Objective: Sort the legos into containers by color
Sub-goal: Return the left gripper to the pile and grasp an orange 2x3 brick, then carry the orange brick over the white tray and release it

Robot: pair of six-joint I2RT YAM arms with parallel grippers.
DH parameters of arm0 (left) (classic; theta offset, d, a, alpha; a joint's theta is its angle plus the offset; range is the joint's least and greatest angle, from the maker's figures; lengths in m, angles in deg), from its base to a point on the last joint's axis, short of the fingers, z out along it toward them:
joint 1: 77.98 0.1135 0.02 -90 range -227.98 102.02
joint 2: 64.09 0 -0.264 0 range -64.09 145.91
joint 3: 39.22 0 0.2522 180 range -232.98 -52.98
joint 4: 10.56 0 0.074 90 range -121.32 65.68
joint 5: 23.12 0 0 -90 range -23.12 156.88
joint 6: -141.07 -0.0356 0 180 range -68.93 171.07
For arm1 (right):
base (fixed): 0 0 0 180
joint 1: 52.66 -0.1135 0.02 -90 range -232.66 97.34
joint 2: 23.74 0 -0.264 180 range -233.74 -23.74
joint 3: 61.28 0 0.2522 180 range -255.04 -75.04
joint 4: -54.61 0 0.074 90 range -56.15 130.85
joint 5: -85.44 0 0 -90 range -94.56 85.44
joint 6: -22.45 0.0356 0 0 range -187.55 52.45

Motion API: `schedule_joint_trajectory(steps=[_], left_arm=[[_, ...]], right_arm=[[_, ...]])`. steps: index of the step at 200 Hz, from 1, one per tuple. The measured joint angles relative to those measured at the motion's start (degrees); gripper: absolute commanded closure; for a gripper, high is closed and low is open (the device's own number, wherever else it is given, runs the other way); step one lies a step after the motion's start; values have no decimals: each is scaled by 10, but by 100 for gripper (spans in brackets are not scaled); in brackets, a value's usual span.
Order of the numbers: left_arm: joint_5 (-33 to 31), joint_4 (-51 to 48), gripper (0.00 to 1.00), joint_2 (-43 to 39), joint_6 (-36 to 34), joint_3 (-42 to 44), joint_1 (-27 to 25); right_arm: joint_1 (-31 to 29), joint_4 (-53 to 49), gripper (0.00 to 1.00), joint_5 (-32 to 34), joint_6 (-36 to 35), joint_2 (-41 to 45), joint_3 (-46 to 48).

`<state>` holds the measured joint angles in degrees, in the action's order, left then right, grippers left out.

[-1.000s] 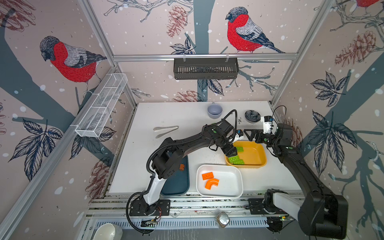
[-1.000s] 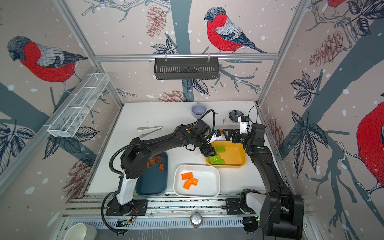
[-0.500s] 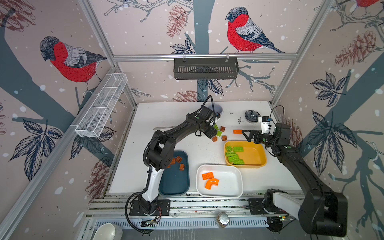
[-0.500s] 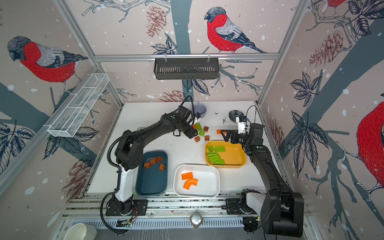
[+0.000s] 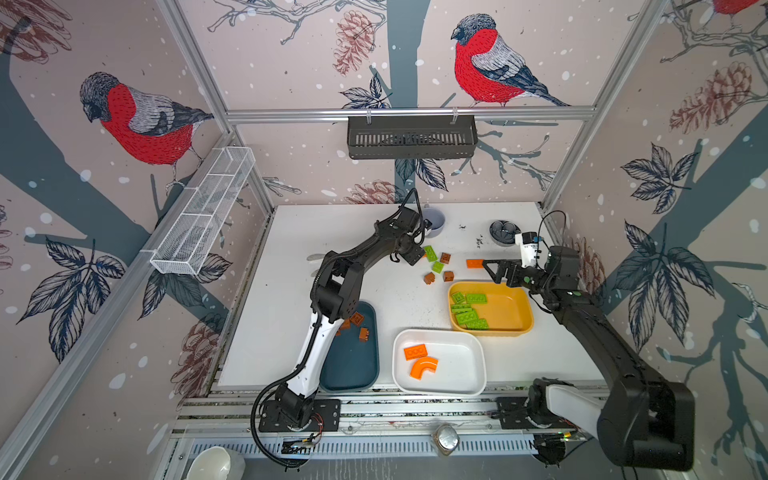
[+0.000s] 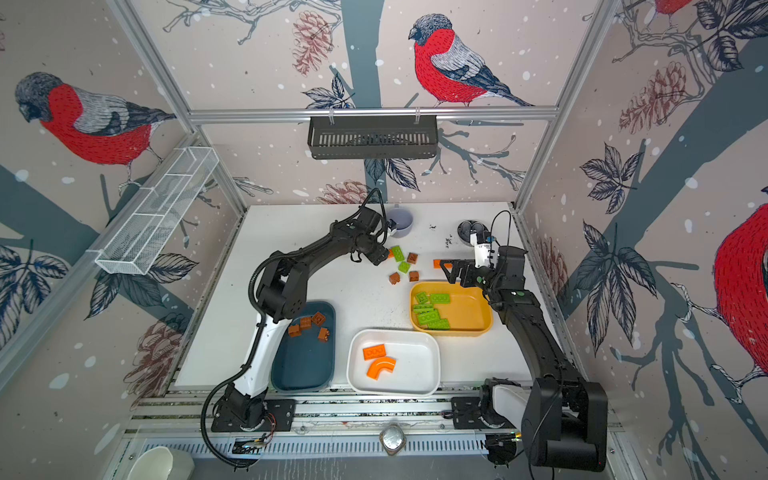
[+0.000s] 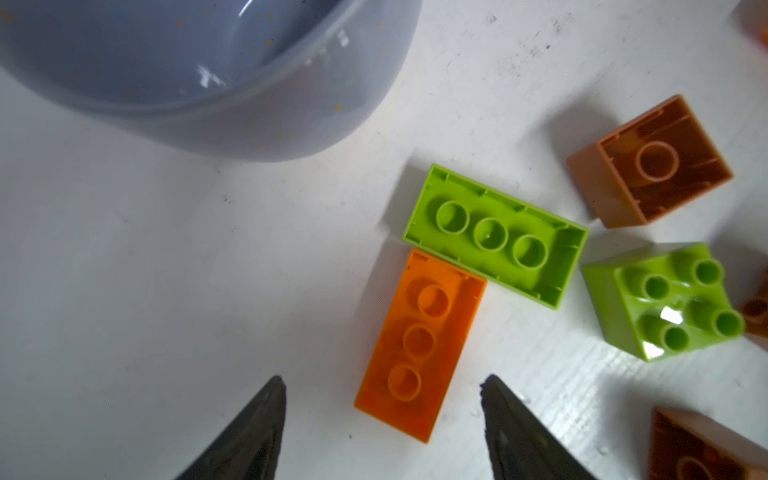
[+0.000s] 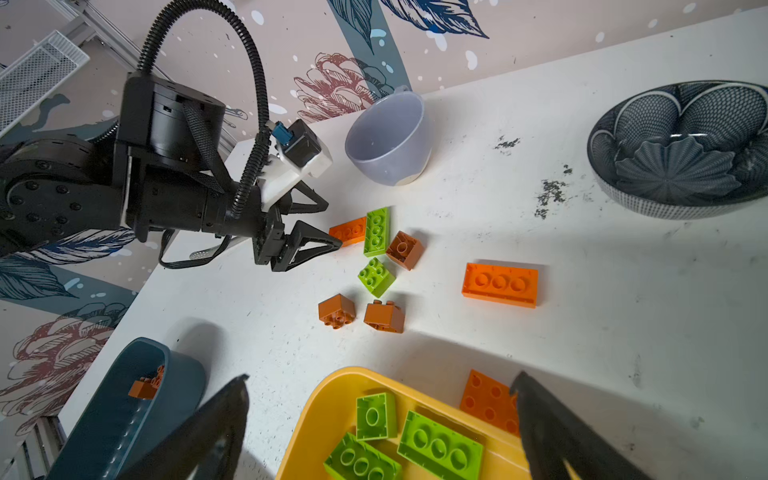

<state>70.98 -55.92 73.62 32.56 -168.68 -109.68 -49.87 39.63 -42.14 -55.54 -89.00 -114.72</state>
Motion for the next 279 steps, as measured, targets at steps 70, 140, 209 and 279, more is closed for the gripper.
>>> schedule_joint_trajectory(steps=[70,140,209,279], left_arm=[[11,-6,39,34,-10,-30,0],[45,-4,75,41,-13,-36,0],[49,-38,75,-85,6,58,-5],[99,-70,75,-338,37,270,-111]], right_arm=[[0,0,1,0,0,-6,0],[0,0,1,0,-2,-9,0],[0,0,1,0,-2,-10,0],[-1,6,1,-6,-2,-22,-3]])
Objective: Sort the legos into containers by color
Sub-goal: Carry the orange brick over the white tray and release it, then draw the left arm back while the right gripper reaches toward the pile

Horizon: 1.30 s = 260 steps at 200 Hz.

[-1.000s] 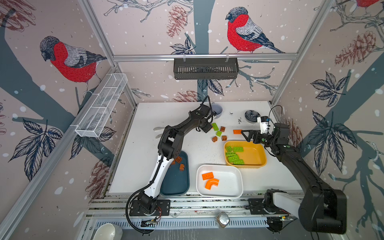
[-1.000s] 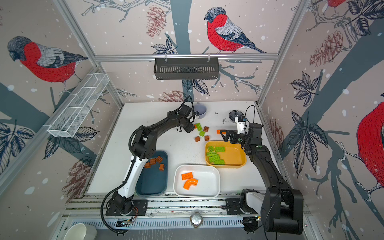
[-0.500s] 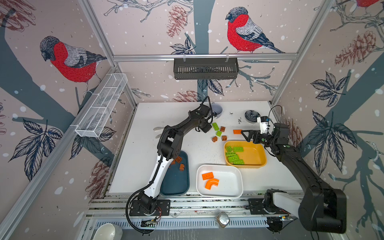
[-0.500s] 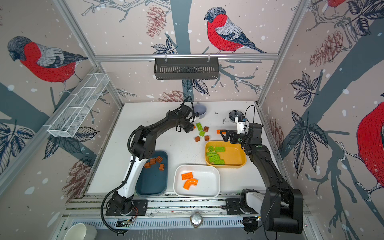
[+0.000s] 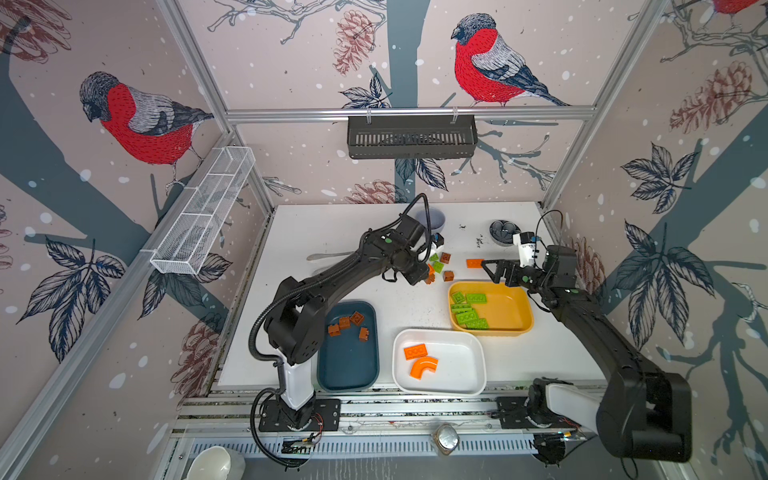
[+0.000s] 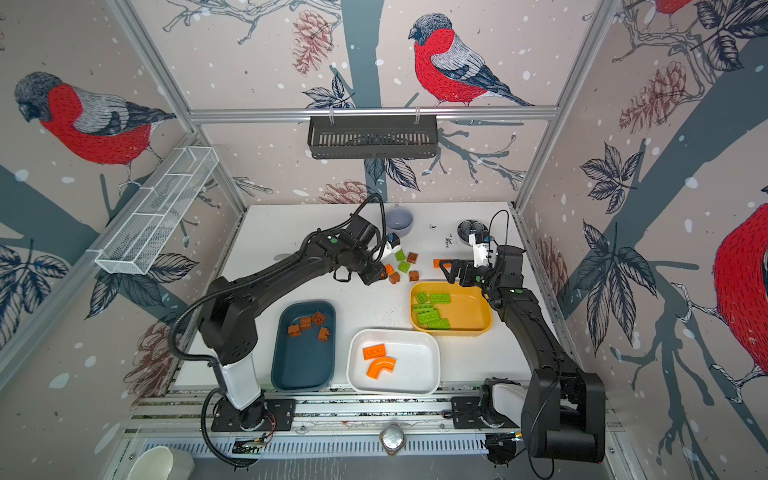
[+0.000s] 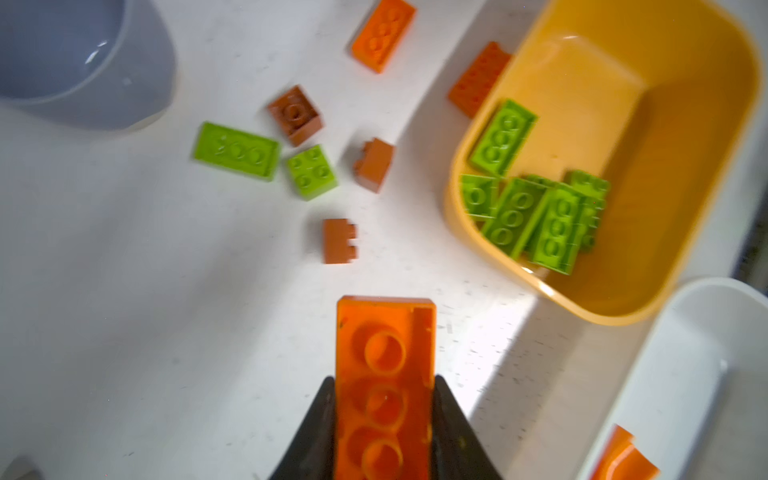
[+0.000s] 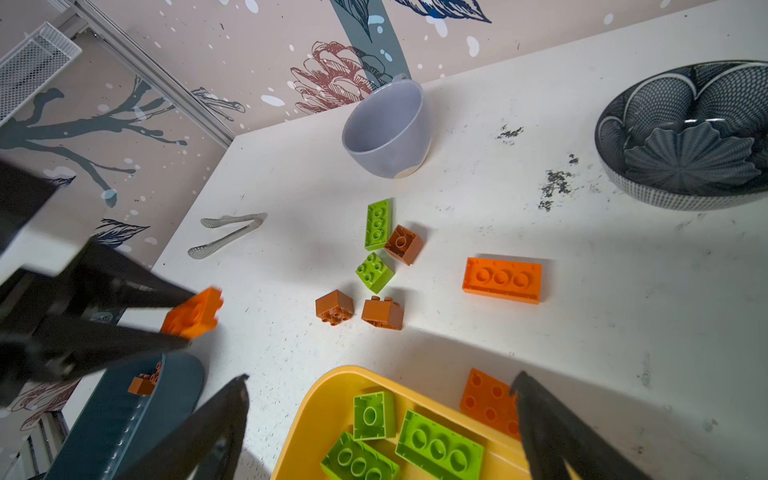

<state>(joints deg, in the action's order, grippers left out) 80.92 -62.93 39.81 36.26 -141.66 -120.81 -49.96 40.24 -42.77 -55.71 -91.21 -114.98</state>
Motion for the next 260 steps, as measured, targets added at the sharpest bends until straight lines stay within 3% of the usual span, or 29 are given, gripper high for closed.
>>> schedule_joint_trajectory(steps=[59,81,88,106,147,151,157,163,216,260], left_arm=[[48,-21,76,-72,30,105,-107],[72,-6,74,-77,43,156,-119],[74,-4,69,-77,45,170,-120],[74,1,44,-77,52,190,-121],[65,24,24,-102,57,200,-117],[66,26,15,-108,57,201,-115],[67,26,6,-115,55,202,-109],[68,29,4,-122,55,204,-102],[80,47,3,-213,65,262,12],[97,101,3,-266,131,333,148]], right_arm=[[-4,3,1,-8,0,-3,-4],[-8,2,1,-8,0,1,-3],[-9,2,1,-9,0,3,-2],[-16,2,1,-8,0,7,-2],[-37,-5,1,-4,-3,11,-12],[-41,-7,1,-3,-5,11,-14],[-46,-7,1,-3,-7,10,-18],[-51,-7,1,-1,-11,9,-22],[-119,-28,1,32,16,-21,-63],[-223,-66,0,123,95,-68,-121]])
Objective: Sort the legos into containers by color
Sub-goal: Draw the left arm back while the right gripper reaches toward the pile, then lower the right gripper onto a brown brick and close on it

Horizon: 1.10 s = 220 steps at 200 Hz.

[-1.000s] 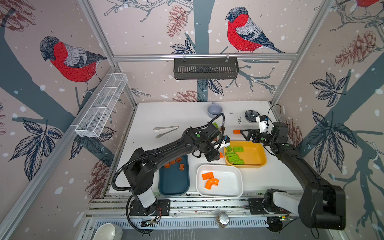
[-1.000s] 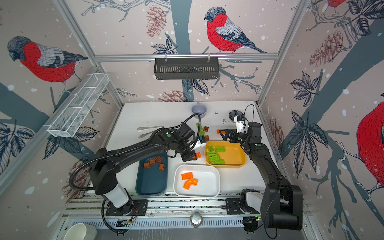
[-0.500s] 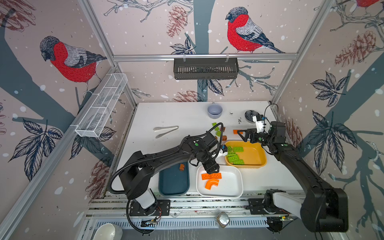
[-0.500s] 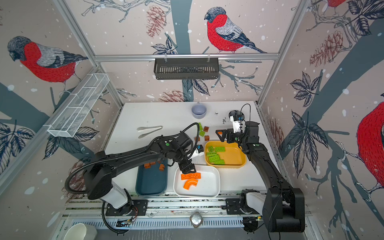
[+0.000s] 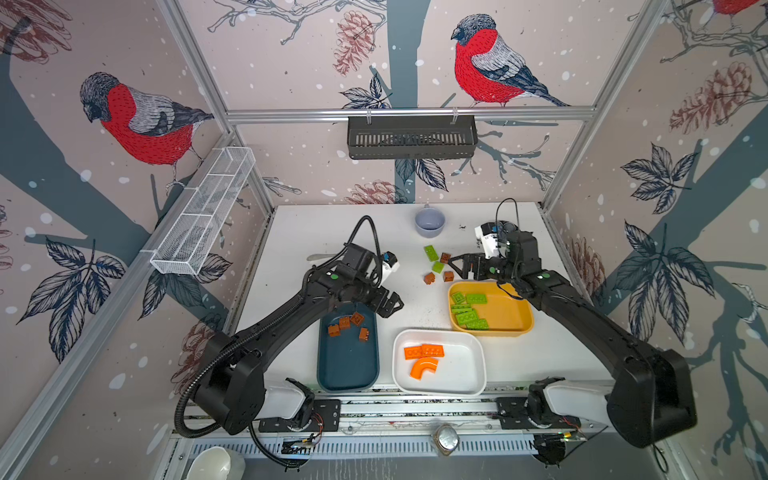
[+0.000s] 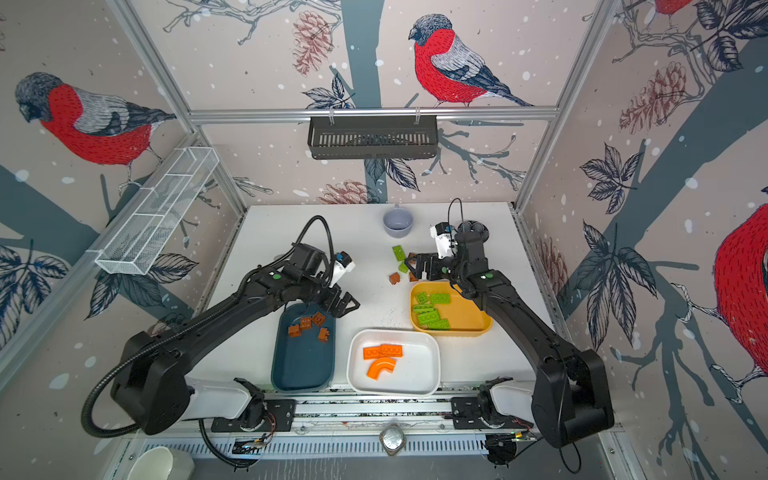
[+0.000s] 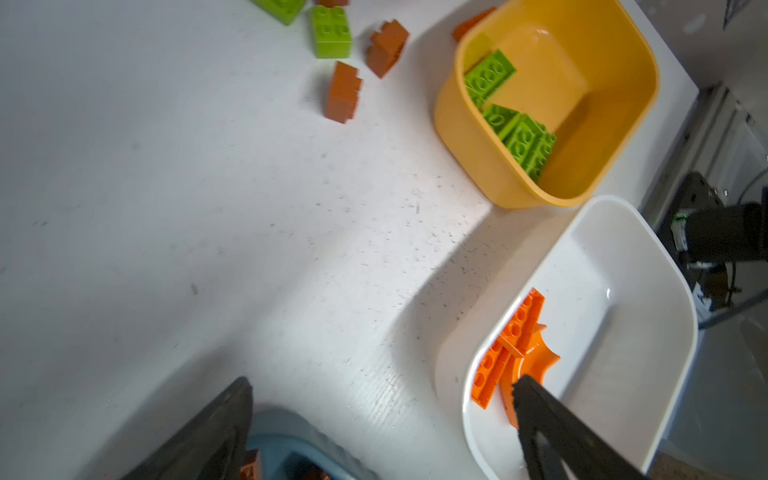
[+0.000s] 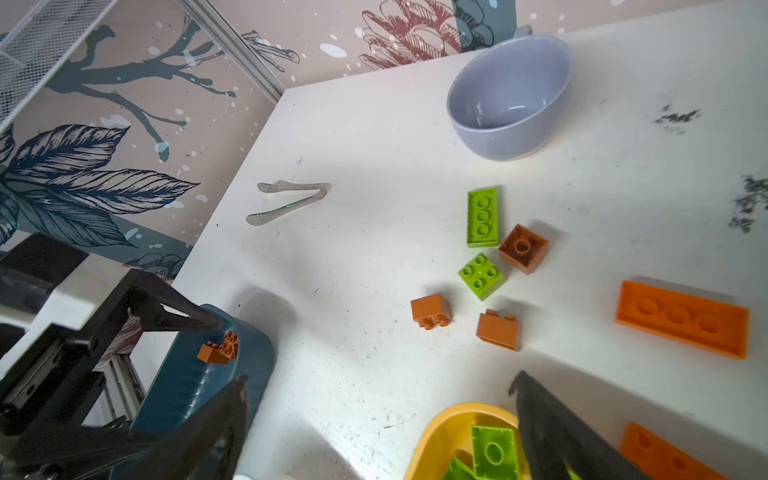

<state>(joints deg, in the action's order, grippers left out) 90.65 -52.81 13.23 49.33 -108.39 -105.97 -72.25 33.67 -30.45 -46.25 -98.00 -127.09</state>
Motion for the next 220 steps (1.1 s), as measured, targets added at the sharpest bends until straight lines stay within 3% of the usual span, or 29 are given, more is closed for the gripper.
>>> schedule_joint_trajectory(steps=[17,42,73,110,169,220], left_arm=[[3,21,3,-16,27,20,48],[0,56,3,-36,65,37,91],[-13,86,4,-42,106,42,116],[-13,119,3,-41,141,51,124],[-2,141,4,-38,160,58,125],[0,140,3,-38,163,59,127]], right_arm=[[-41,-19,0,49,42,-32,-23],[-95,-37,8,100,117,-78,-54],[-136,-50,19,154,219,-129,-77],[-171,-96,20,200,326,-218,-149],[-184,-209,35,271,405,-361,-298],[-186,-293,42,301,437,-441,-372]])
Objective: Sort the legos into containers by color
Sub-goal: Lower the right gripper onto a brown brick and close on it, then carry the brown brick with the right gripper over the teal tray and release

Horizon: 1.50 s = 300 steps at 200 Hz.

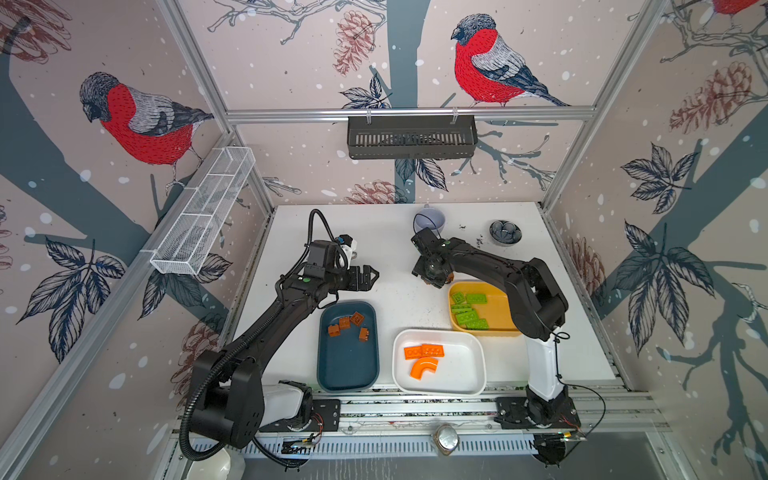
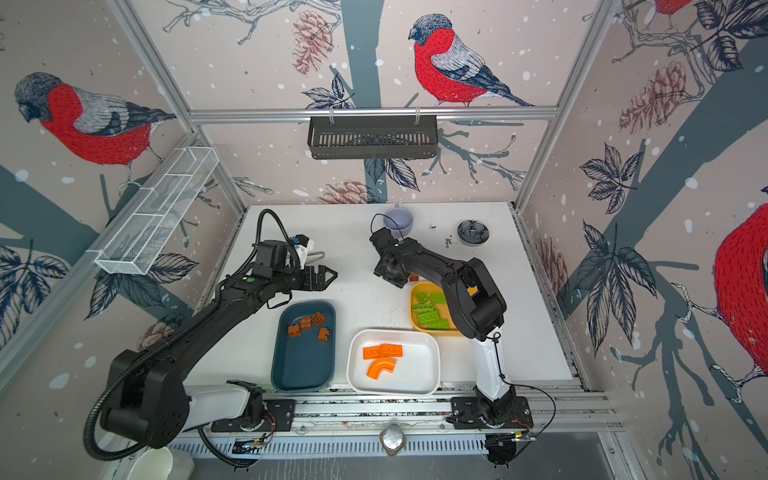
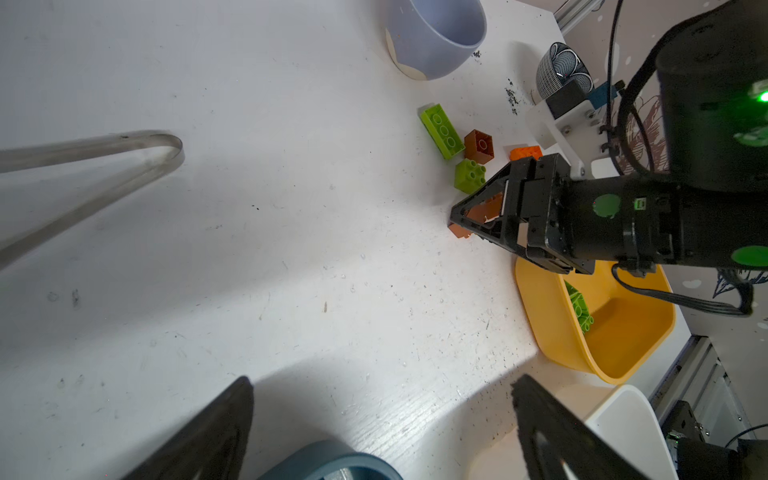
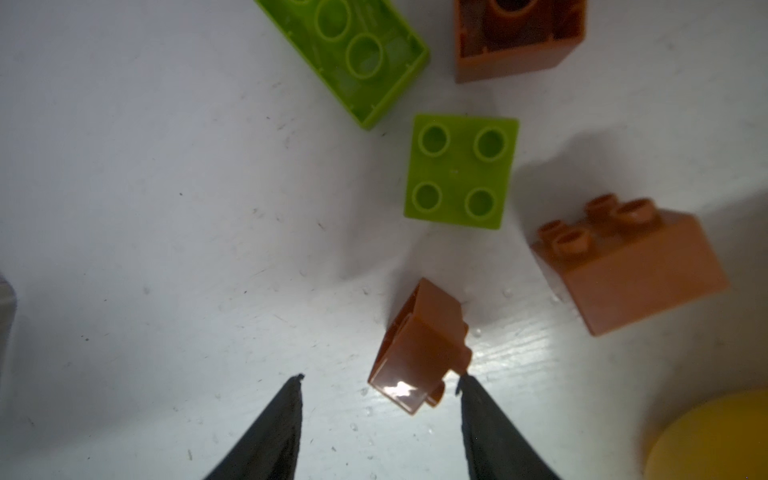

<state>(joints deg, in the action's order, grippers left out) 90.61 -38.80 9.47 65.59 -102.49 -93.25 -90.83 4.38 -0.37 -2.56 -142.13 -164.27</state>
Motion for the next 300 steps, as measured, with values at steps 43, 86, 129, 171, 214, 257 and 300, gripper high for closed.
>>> schedule_joint_trajectory(steps=[43,86,129,171,214,257,300], left_arm=[[2,-2,4,14,-4,-2,1],[10,-8,4,31,-13,-14,2],[17,-16,4,39,-21,-19,4],[8,-22,4,37,-25,-19,14],[-16,-26,4,35,0,-19,48],[-29,-25,4,49,27,-26,79],[-29,-26,4,71,51,-28,92]], right_arm=[[8,-26,53,14,8,-27,-18],[15,-36,69,34,7,-47,-45],[13,-38,81,37,-5,-53,-52],[-1,-37,86,37,-52,-36,-65],[-42,21,86,33,-209,42,-23],[-104,111,85,-23,-365,164,91],[-179,191,84,-126,-472,211,150]])
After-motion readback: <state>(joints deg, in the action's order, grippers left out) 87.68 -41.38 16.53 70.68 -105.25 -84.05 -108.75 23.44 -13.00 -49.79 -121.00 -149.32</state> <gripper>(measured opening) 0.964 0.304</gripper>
